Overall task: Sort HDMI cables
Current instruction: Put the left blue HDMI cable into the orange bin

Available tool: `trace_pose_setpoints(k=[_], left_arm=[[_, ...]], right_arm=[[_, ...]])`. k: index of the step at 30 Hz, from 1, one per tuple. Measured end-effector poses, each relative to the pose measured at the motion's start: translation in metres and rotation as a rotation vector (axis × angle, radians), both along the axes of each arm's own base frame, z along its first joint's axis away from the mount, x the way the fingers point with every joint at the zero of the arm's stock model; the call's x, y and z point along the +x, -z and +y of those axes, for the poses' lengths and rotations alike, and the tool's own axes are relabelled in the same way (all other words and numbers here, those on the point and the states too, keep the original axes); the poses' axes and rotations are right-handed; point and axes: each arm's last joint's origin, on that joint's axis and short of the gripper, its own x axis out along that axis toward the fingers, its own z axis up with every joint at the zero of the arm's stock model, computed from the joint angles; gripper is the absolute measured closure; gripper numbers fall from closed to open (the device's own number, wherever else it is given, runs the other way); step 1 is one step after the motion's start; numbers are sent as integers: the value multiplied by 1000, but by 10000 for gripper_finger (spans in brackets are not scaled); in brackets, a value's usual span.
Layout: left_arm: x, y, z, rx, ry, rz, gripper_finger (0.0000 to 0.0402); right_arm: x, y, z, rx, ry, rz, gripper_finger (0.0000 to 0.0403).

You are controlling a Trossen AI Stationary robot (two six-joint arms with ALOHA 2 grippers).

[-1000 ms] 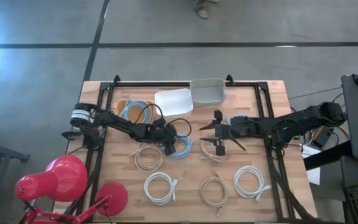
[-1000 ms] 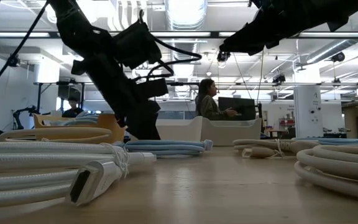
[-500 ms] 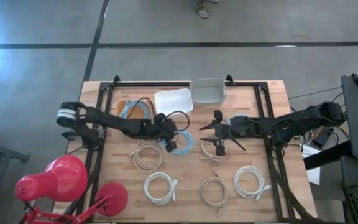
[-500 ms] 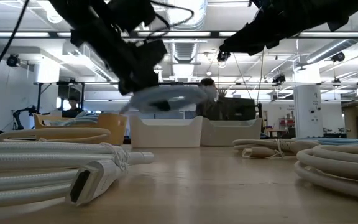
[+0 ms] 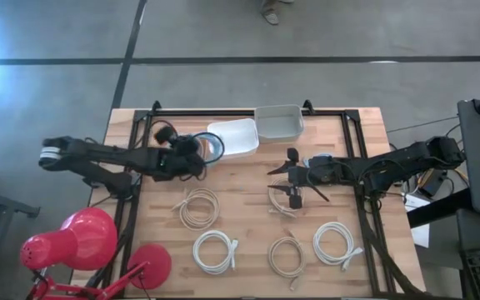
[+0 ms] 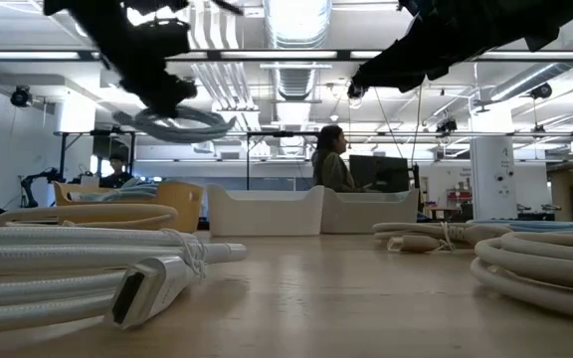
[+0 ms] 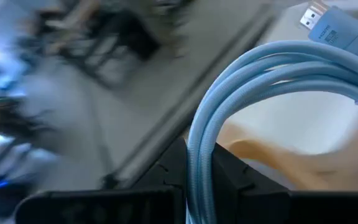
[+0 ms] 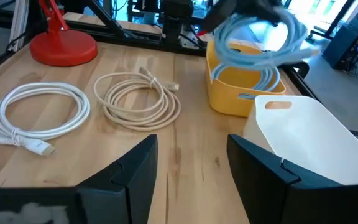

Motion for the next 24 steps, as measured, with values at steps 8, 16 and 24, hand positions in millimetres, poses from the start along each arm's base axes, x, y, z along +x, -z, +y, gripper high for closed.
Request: trace_pose_setpoints(k=[8, 16, 24], left_arm=[[-21, 34, 13, 37, -130, 94, 364], [-42, 82, 29, 43, -239, 116, 363], [-44, 110, 31, 79, -188, 41, 360]], right_arm=[[0, 0, 0, 0, 0, 0, 216], [0, 0, 0, -11, -4, 0, 216], [0, 0, 0, -68, -24, -3, 216]])
